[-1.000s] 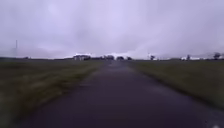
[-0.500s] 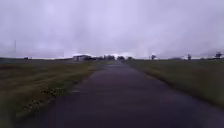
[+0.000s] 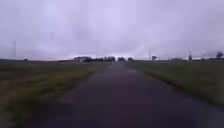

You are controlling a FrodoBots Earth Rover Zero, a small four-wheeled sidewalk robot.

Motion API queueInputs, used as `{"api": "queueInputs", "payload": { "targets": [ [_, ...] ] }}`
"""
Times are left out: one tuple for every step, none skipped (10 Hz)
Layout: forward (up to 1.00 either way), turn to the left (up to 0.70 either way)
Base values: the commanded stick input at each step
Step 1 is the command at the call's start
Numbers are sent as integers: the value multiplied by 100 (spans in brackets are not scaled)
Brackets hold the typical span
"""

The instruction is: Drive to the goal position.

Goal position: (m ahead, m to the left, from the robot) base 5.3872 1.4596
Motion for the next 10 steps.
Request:
{"api": "queueInputs", "payload": {
  "targets": [
    [100, 0],
    [100, 0],
    [100, 0],
    [100, 0],
    [100, 0],
    [100, 0],
    [100, -15],
    [100, -20],
    [100, -25],
    [100, -18]
  ]
}}
